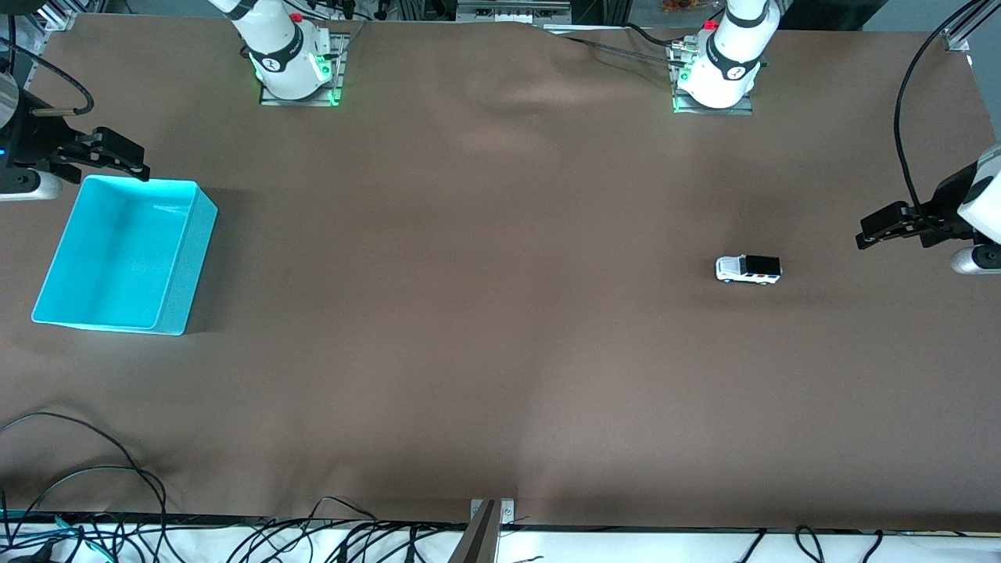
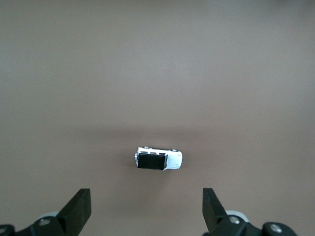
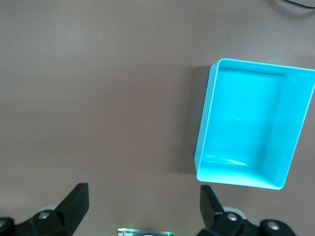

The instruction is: Wind and store white jeep toy

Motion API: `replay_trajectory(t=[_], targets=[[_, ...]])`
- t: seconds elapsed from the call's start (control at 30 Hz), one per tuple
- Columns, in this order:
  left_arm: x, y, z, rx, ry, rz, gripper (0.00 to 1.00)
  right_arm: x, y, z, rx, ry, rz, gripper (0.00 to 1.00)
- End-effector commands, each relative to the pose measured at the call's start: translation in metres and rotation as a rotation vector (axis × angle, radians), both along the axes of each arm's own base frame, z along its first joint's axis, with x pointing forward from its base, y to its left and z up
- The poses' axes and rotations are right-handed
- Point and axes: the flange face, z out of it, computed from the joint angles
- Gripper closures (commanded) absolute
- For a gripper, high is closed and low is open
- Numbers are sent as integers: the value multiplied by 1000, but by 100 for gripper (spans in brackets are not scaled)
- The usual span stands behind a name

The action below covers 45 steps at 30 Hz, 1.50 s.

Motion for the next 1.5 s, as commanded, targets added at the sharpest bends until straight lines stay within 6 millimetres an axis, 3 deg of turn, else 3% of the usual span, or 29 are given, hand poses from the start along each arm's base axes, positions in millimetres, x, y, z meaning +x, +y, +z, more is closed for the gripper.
replay_trajectory(t=[0.0,1.47], targets=[[-3,0,0,-9,5,-14,0,3,-1,5,8,-10,-1,0],[0,-2,1,-7,3,-11,0,4,0,7,8,-17,4,0]])
